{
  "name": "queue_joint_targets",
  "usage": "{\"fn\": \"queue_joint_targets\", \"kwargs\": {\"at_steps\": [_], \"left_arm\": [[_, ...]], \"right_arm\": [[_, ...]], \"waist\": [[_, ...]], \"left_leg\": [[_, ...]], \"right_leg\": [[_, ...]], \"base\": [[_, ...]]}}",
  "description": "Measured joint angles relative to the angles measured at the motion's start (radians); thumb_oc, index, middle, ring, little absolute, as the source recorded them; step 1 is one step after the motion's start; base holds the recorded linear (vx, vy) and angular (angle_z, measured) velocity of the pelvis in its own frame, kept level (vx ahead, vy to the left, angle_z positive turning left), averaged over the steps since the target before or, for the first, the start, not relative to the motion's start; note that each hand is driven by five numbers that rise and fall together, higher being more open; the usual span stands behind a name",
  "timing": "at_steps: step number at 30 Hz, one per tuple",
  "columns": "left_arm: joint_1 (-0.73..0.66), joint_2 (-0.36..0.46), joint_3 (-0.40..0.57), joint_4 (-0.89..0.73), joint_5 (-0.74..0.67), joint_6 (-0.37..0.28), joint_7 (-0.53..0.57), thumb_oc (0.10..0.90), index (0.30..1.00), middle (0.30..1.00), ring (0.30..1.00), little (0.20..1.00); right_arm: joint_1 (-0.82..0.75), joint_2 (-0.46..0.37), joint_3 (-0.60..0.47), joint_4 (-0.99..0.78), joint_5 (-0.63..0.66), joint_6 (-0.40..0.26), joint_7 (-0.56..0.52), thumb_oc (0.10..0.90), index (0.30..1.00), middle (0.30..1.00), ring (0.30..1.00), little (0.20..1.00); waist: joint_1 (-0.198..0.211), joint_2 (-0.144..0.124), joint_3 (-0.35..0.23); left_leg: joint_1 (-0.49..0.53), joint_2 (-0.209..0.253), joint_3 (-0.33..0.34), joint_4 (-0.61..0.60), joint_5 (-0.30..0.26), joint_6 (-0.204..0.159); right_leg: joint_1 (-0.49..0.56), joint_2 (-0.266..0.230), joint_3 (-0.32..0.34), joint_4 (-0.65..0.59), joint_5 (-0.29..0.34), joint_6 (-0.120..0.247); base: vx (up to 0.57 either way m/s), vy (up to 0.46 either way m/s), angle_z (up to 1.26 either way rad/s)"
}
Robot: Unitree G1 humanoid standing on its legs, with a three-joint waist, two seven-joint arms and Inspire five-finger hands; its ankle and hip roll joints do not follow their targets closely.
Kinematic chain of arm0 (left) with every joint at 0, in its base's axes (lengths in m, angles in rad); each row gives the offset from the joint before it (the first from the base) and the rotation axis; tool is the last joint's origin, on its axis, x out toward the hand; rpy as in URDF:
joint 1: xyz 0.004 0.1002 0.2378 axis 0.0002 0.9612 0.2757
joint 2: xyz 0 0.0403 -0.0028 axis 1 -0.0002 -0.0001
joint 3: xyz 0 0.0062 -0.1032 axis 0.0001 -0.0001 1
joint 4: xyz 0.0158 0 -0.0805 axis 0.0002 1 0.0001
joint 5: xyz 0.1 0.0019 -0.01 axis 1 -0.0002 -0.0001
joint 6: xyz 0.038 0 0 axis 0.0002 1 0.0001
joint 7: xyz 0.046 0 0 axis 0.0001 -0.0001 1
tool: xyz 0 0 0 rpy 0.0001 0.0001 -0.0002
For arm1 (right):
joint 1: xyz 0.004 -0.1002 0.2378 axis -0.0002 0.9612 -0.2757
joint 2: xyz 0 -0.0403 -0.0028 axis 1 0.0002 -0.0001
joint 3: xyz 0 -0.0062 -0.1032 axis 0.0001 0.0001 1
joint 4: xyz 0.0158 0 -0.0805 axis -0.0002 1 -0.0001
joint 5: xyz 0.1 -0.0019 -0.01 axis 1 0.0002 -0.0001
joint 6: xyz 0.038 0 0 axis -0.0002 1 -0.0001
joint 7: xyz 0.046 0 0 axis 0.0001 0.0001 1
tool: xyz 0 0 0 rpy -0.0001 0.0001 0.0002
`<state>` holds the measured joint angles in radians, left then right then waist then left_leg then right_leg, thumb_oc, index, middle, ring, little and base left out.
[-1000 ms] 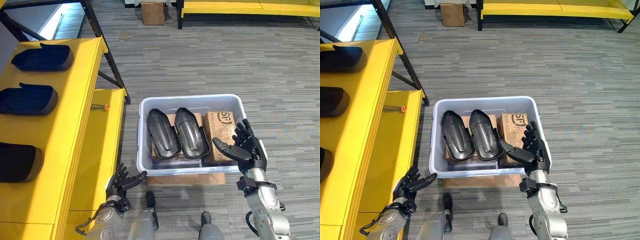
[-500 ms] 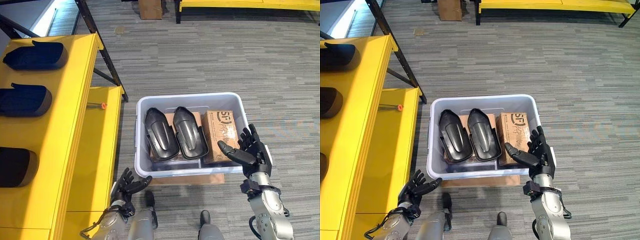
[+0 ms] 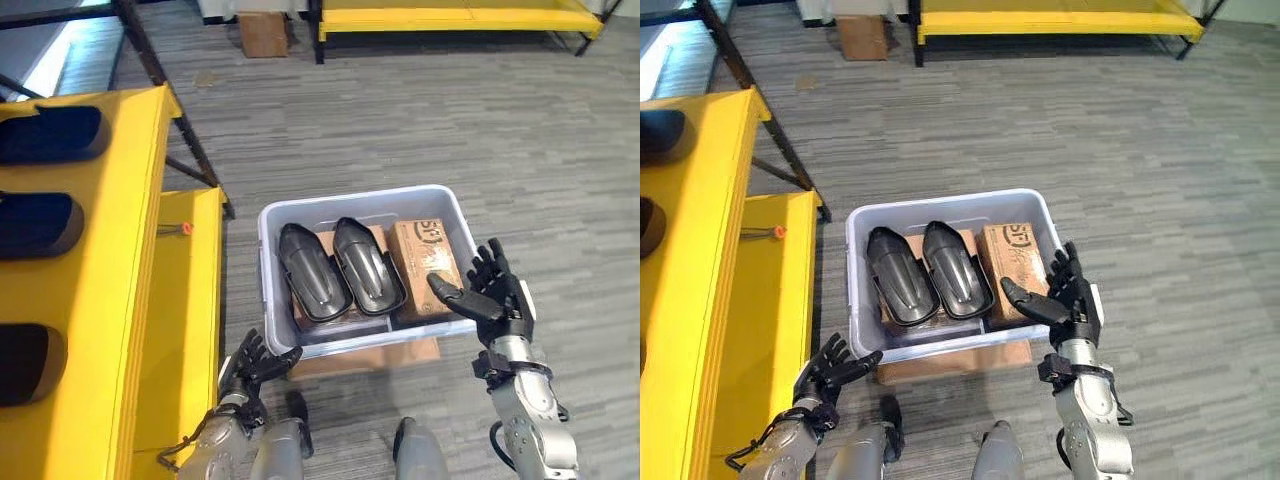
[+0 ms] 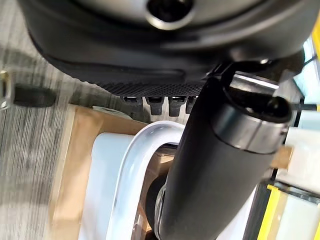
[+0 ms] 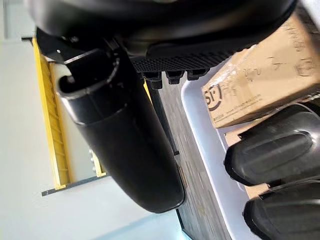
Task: Move parts from the plastic box to the shelf.
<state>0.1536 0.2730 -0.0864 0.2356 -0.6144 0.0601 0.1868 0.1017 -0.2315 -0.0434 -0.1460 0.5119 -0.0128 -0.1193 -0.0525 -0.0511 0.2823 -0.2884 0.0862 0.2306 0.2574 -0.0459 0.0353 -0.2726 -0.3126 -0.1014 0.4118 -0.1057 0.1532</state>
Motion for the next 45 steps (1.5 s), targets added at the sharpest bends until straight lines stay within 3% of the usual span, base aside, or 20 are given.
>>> {"fn": "queue_joint_targets", "kwargs": {"at_steps": [2, 4, 5, 8, 13, 30, 32, 37, 45], "left_arm": [[-0.018, 0.008, 0.014, 0.0, 0.0, -0.004, 0.002, 0.9, 1.0, 1.0, 1.0, 1.0], [-0.022, 0.008, 0.032, 0.004, 0.0, -0.004, 0.004, 0.9, 1.0, 1.0, 1.0, 1.0], [-0.022, 0.008, 0.029, 0.007, 0.0, -0.004, 0.004, 0.9, 1.0, 1.0, 1.0, 1.0], [-0.006, -0.015, 0.028, 0.007, -0.001, -0.004, 0.001, 0.9, 1.0, 1.0, 1.0, 1.0], [0.036, -0.022, 0.032, 0.004, -0.001, -0.004, 0.006, 0.9, 1.0, 1.0, 1.0, 1.0], [0.029, -0.022, 0.029, -0.009, -0.006, -0.001, 0.002, 0.9, 1.0, 1.0, 1.0, 1.0], [0.027, -0.023, 0.025, -0.009, -0.008, -0.002, -0.003, 0.9, 1.0, 1.0, 1.0, 1.0], [0.032, -0.023, 0.004, -0.009, -0.009, -0.002, -0.021, 0.9, 1.0, 1.0, 1.0, 1.0], [0.036, -0.021, 0.001, -0.009, -0.009, -0.008, -0.048, 0.9, 1.0, 1.0, 1.0, 1.0]], "right_arm": [[-0.016, -0.006, 0.002, 0.0, 0.0, -0.001, 0.003, 0.9, 1.0, 1.0, 1.0, 1.0], [-0.02, -0.006, 0.009, 0.001, 0.001, -0.001, 0.005, 0.9, 1.0, 1.0, 1.0, 1.0], [-0.013, -0.009, 0.01, 0.007, 0.001, 0.002, 0.004, 0.9, 1.0, 1.0, 1.0, 1.0], [-0.011, -0.018, 0.008, 0.007, 0.001, 0.002, 0.005, 0.9, 1.0, 1.0, 1.0, 1.0], [-0.013, -0.036, -0.022, 0.006, 0.002, 0.002, 0.004, 0.9, 1.0, 1.0, 1.0, 1.0], [-0.032, -0.057, -0.023, 0.006, -0.007, 0.003, 0.005, 0.9, 1.0, 1.0, 1.0, 1.0], [-0.032, -0.115, -0.014, 0.005, -0.1, 0.006, 0.006, 0.9, 1.0, 1.0, 1.0, 1.0], [-0.048, -0.152, 0.0, 0.004, -0.191, 0.009, 0.01, 0.9, 1.0, 1.0, 1.0, 1.0], [-0.209, -0.296, 0.085, 0.007, -0.396, 0.053, 0.04, 0.9, 1.0, 1.0, 1.0, 1.0]], "waist": [[0.007, -0.012, 0.028], [0.003, -0.02, 0.047], [0.001, -0.02, 0.048], [0.001, -0.003, 0.055], [-0.002, 0.01, 0.054], [0.008, 0.014, 0.054], [0.009, 0.018, 0.055], [0.031, 0.03, 0.058], [0.065, 0.037, 0.06]], "left_leg": [[0.008, 0.002, 0.038, 0.0, 0.005, 0.006], [0.008, -0.005, 0.036, 0.007, 0.002, -0.008], [0.008, -0.003, 0.027, 0.008, 0.005, -0.018], [0.01, 0.024, -0.013, -0.014, 0.023, -0.054], [0.034, 0.057, -0.029, -0.057, 0.053, -0.074], [0.028, 0.055, -0.074, -0.074, 0.065, -0.091], [0.027, 0.054, -0.085, -0.083, 0.068, -0.089], [0.023, 0.055, -0.113, -0.106, 0.085, -0.091], [0.012, 0.067, -0.138, -0.127, 0.118, -0.112]], "right_leg": [[-0.027, -0.021, -0.035, -0.103, 0.01, 0.006], [0.002, -0.04, -0.073, -0.19, 0.04, -0.001], [0.008, -0.034, -0.073, -0.205, 0.086, 0.02], [0.014, -0.002, -0.1, -0.192, 0.129, 0.019], [0.004, 0.03, -0.116, -0.136, 0.086, -0.013], [0.004, 0.022, -0.157, -0.07, 0.03, -0.019], [0.003, 0.02, -0.166, -0.059, 0.021, -0.023], [-0.004, 0.019, -0.192, -0.025, -0.006, -0.033], [-0.018, 0.032, -0.218, 0.002, -0.026, -0.047]], "base": [[0.05, -0.087, -0.31], [0.07, -0.128, 0.01], [0.05, -0.121, 0.22], [0.06, -0.061, 0.28], [0.05, -0.065, 0.04], [0.01, -0.038, 0.09], [-0.03, -0.041, 0.16], [-0.03, -0.045, 0.15], [-0.03, -0.021, 0.09]]}}
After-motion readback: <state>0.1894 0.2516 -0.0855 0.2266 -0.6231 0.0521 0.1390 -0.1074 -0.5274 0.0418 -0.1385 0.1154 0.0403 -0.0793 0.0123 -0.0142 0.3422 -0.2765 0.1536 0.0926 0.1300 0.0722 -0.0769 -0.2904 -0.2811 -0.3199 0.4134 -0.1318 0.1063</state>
